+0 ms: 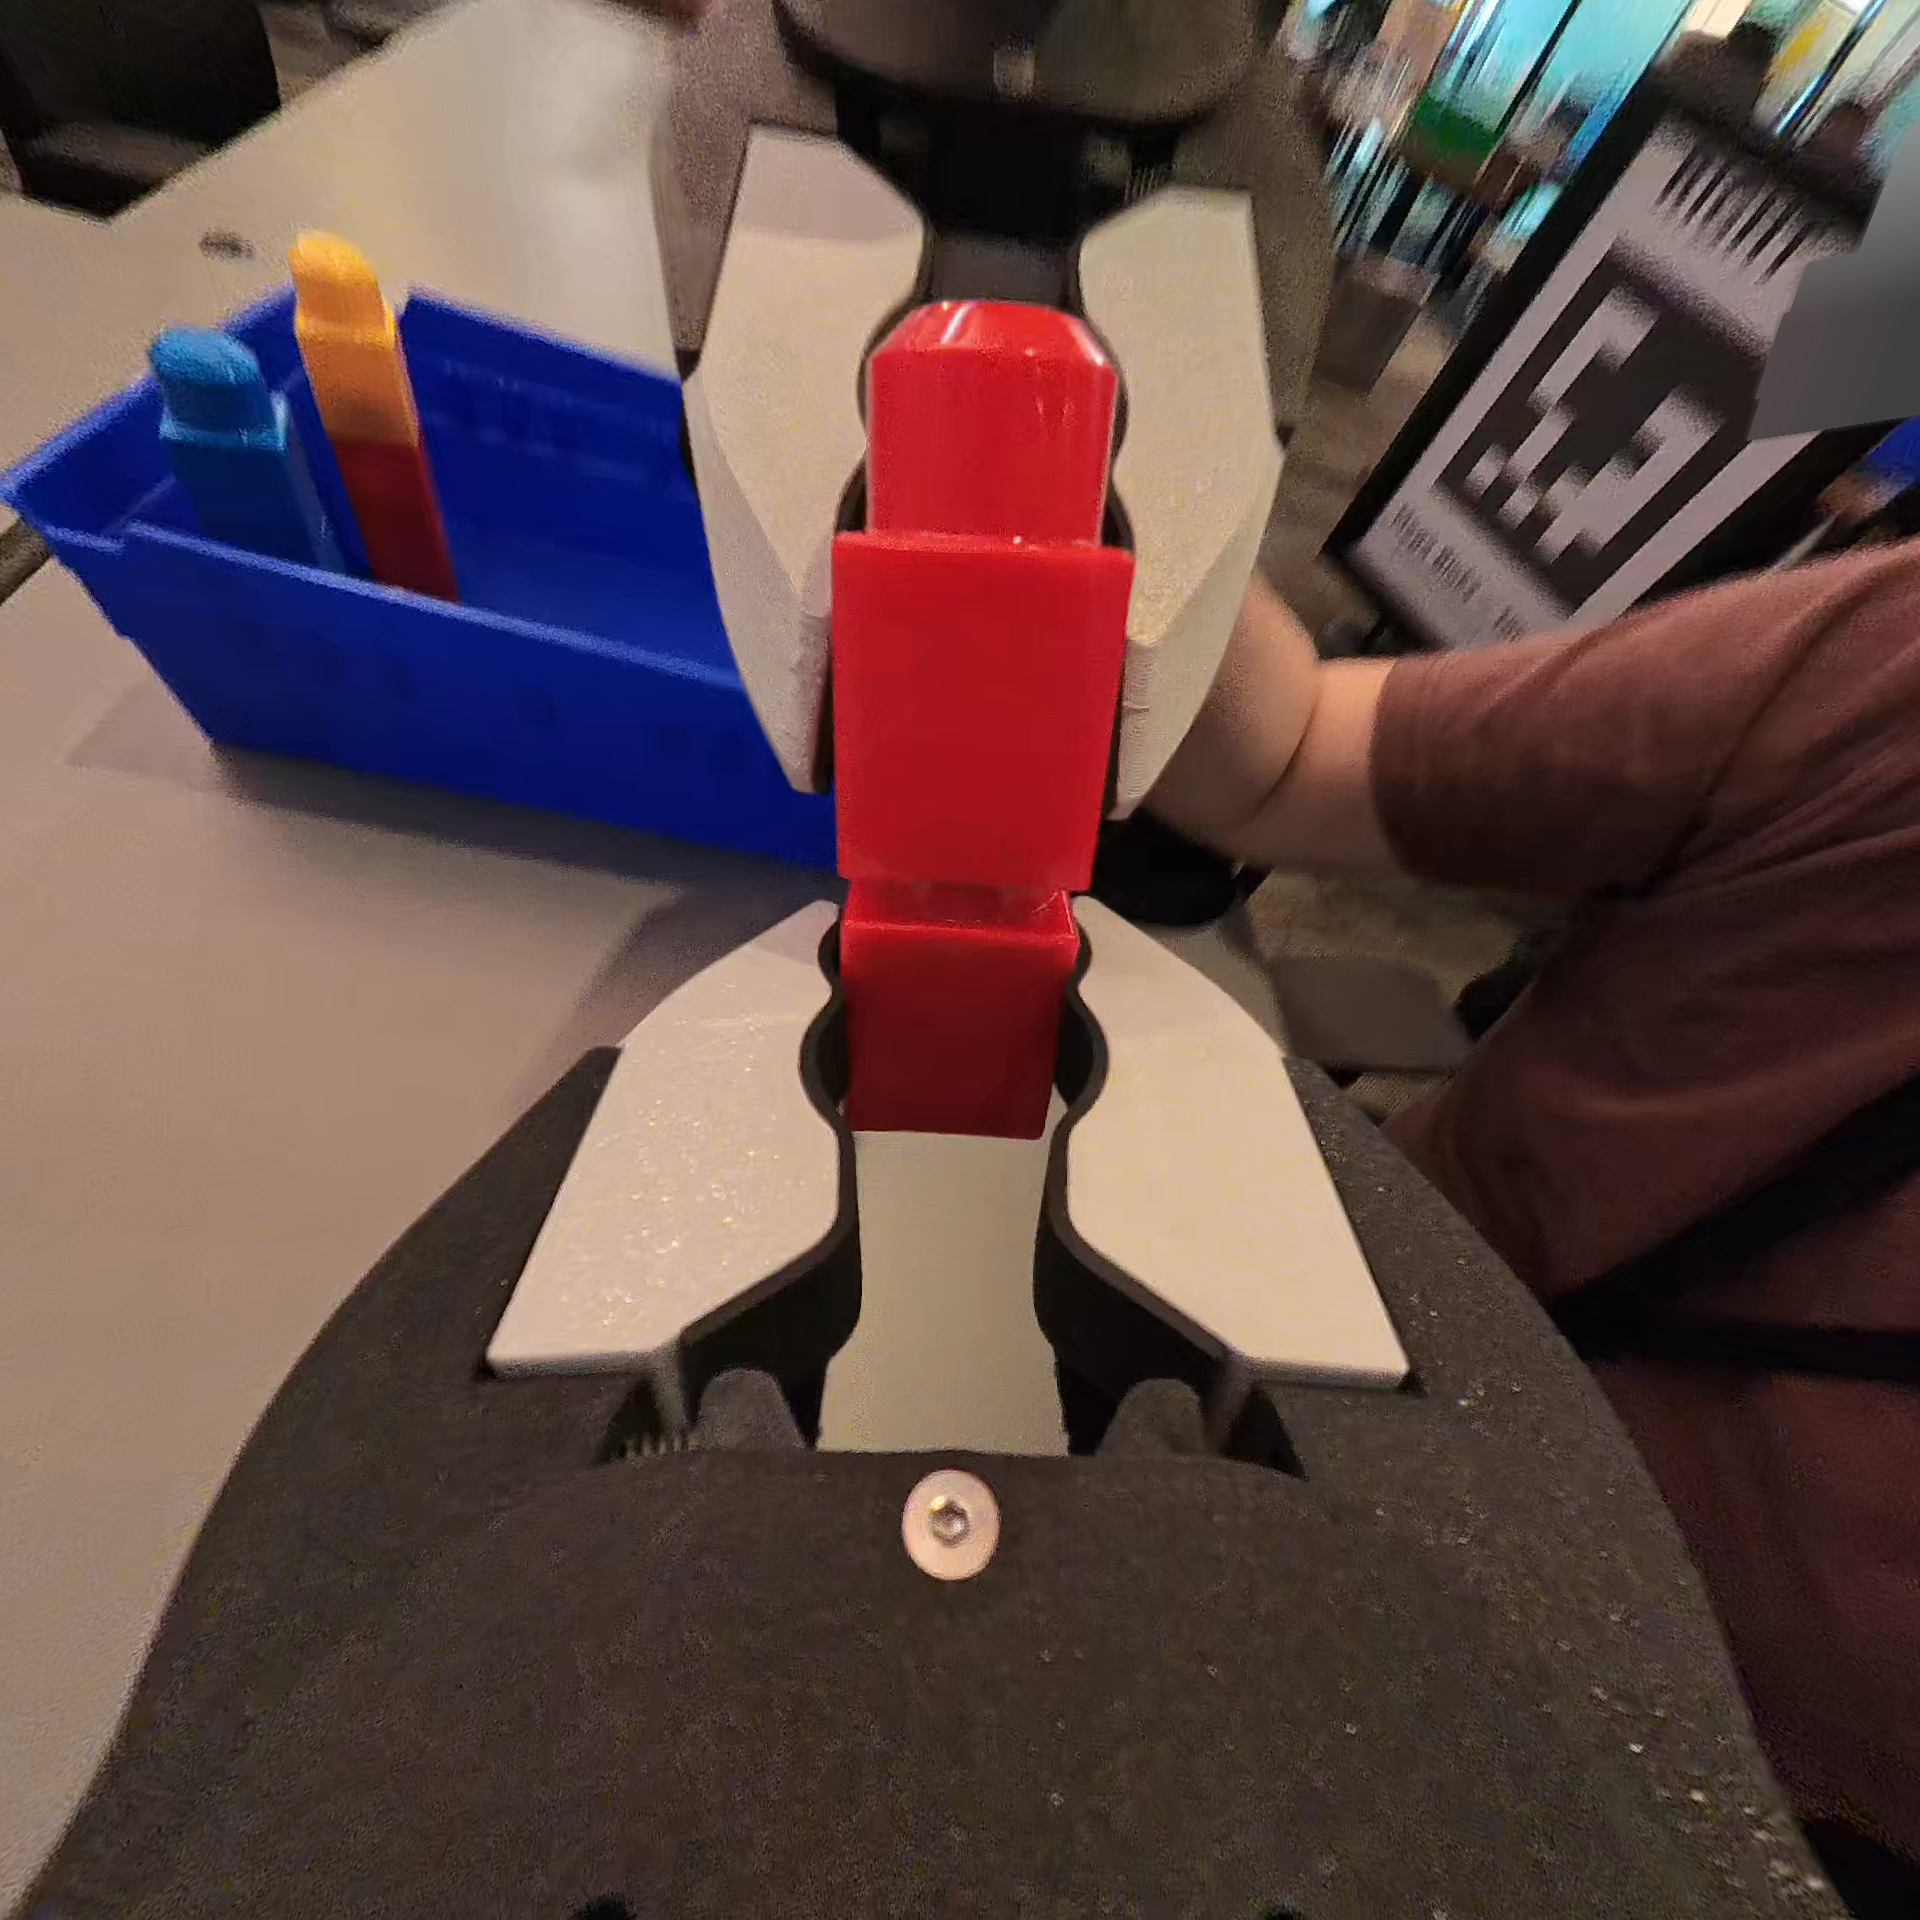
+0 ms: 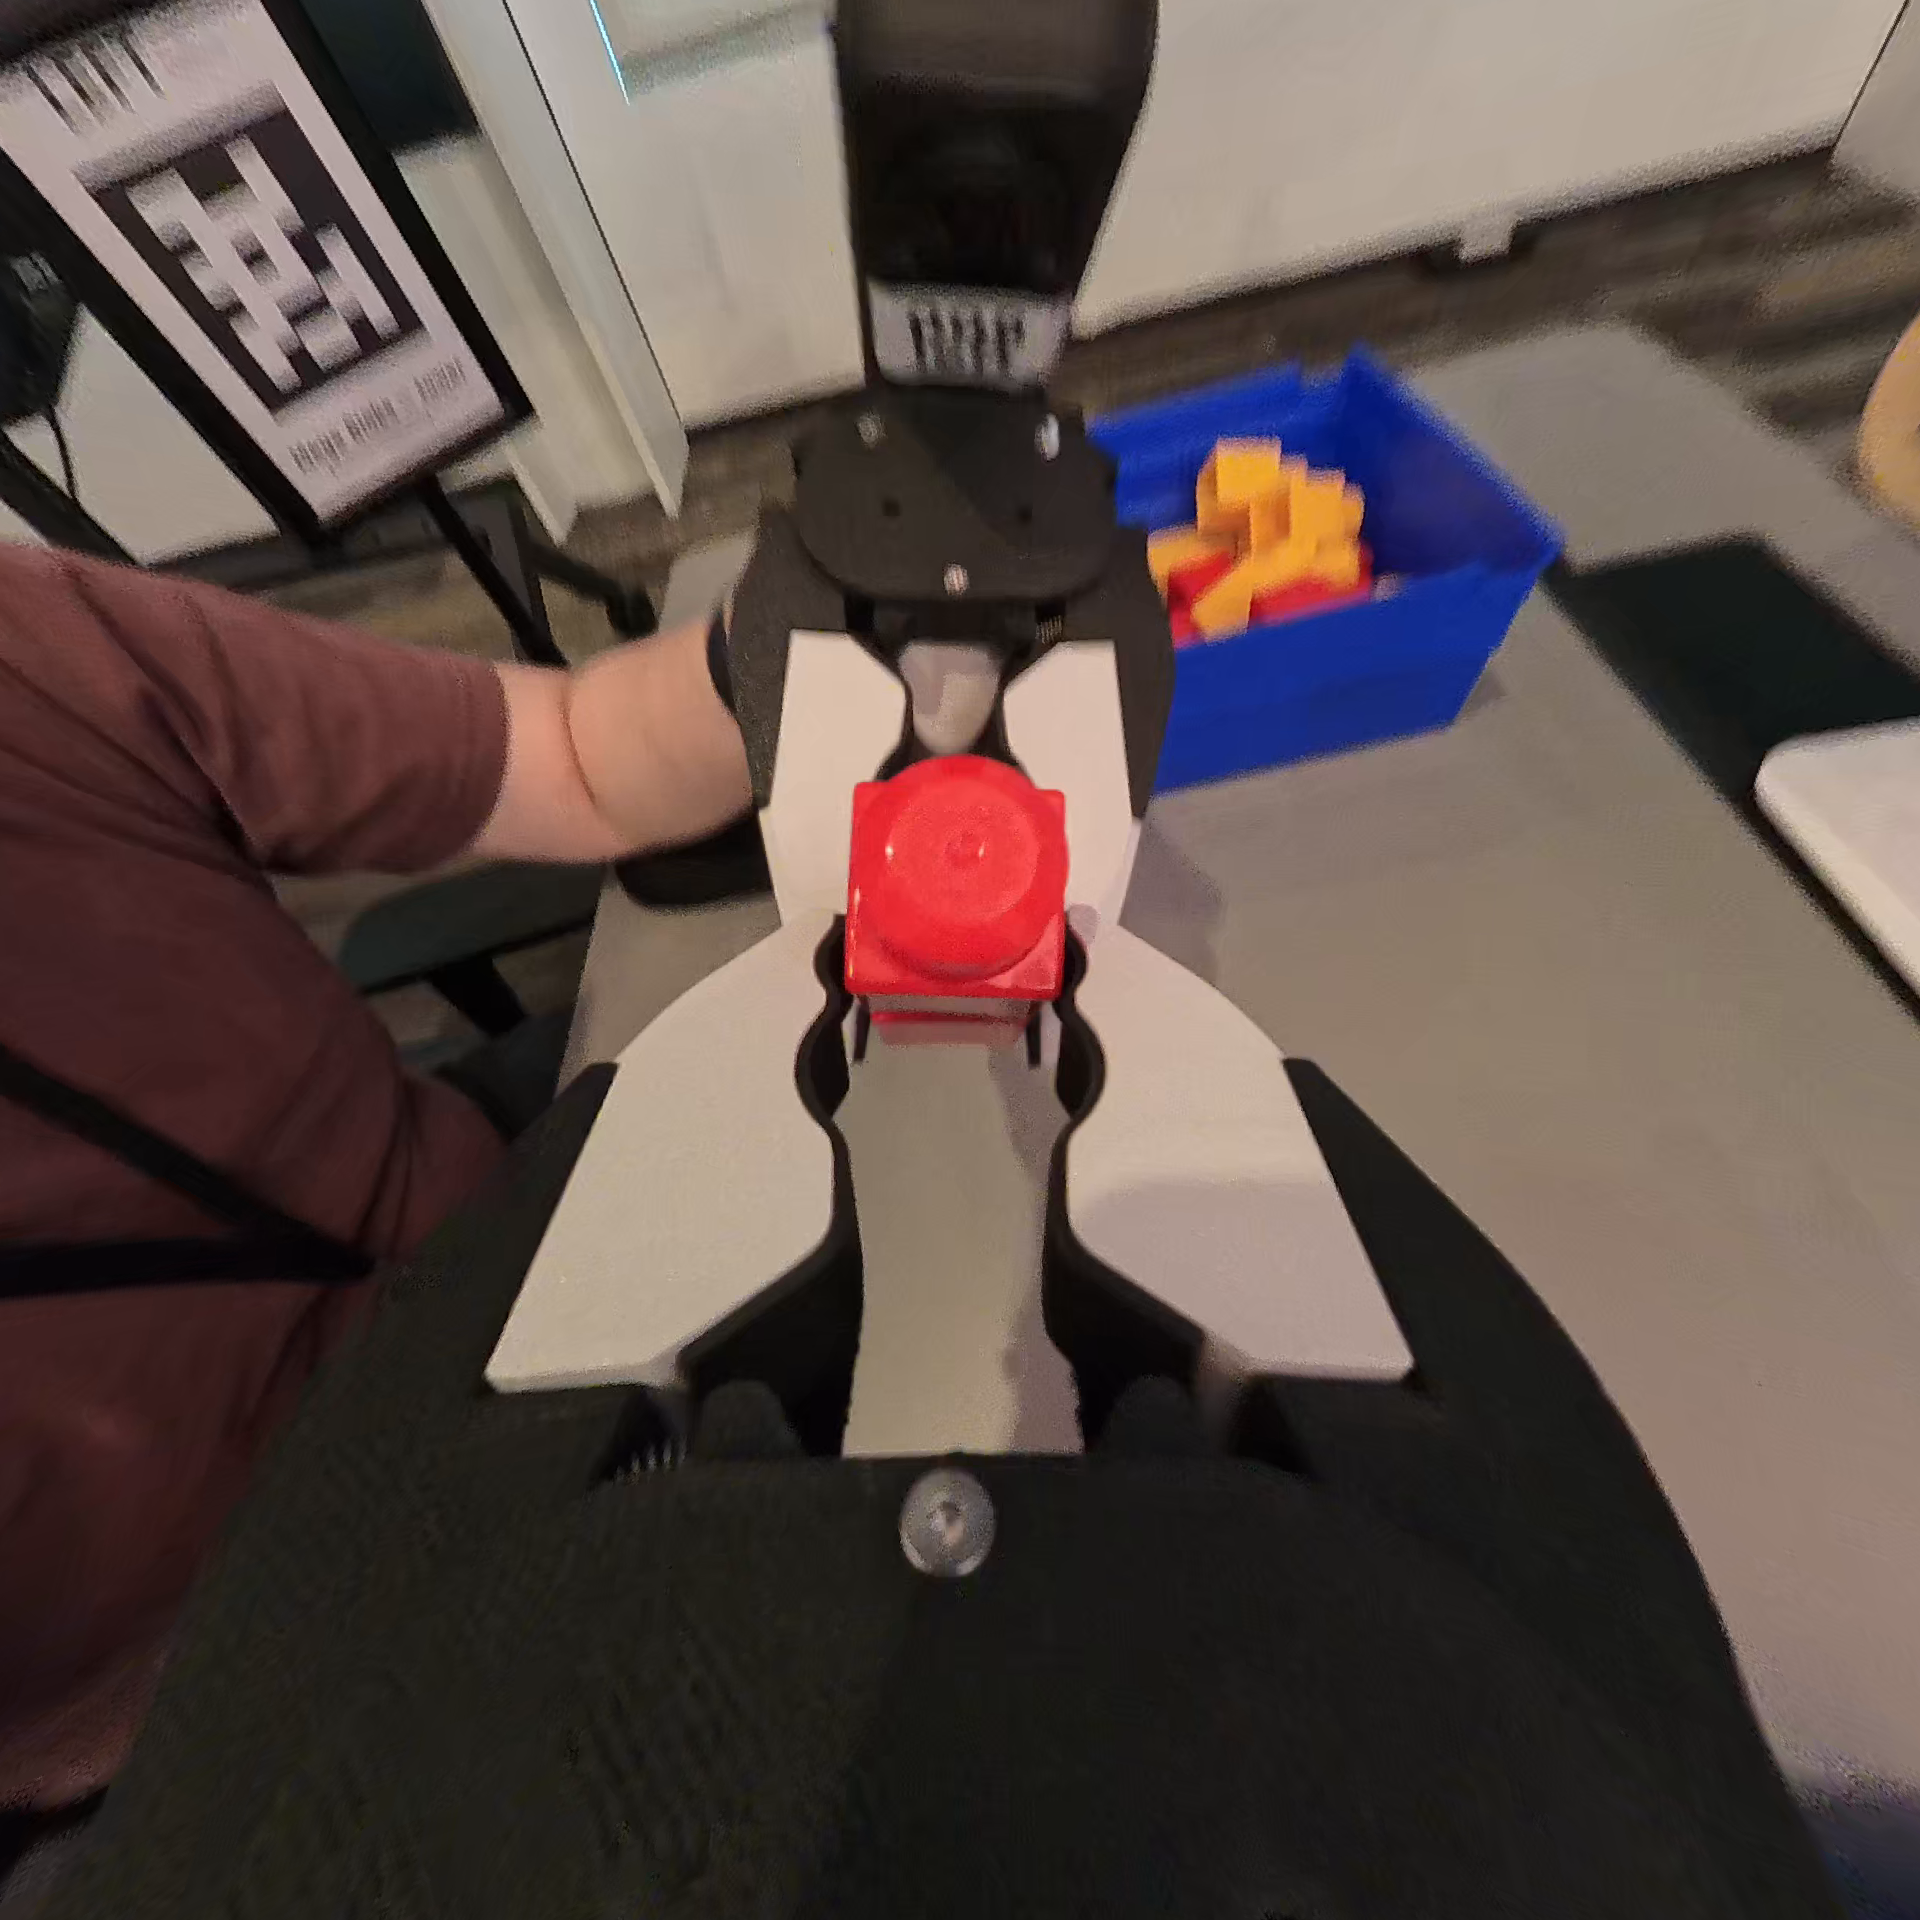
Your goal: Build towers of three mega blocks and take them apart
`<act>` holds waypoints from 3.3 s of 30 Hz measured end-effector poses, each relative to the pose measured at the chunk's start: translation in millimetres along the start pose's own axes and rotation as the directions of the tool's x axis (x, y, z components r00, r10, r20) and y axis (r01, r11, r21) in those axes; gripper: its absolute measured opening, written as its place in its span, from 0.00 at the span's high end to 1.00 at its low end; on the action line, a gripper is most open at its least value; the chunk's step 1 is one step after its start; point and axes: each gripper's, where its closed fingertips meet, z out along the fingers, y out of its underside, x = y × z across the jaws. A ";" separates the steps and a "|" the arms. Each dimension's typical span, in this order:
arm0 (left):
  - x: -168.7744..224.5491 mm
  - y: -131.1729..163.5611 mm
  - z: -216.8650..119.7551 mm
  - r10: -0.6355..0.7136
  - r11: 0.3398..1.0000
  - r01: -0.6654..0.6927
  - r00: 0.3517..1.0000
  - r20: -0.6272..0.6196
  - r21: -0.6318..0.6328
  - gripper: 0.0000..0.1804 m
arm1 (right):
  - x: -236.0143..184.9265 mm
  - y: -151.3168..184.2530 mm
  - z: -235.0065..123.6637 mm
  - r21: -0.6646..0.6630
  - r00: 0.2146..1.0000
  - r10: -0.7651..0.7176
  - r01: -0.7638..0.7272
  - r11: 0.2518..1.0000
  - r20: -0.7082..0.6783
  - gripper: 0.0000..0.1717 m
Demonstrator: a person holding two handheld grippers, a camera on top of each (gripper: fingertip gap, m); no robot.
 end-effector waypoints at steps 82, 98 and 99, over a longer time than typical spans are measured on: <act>27.5 -7.4 -222.1 -0.015 0.983 -0.046 0.944 0.329 0.176 0.80 | -26.0 -49.1 78.2 0.220 0.984 -0.177 0.180 0.959 -0.033 0.68; -1.6 5.6 -73.2 0.059 0.996 -0.054 0.996 0.067 -0.076 0.80 | -1.6 -42.6 46.8 0.329 1.000 -0.017 0.011 0.944 0.014 0.67; -4.0 8.1 -69.6 0.052 0.995 -0.047 0.996 0.065 -0.087 0.80 | 1.3 -39.3 49.3 0.315 1.000 -0.019 0.016 0.949 0.006 0.68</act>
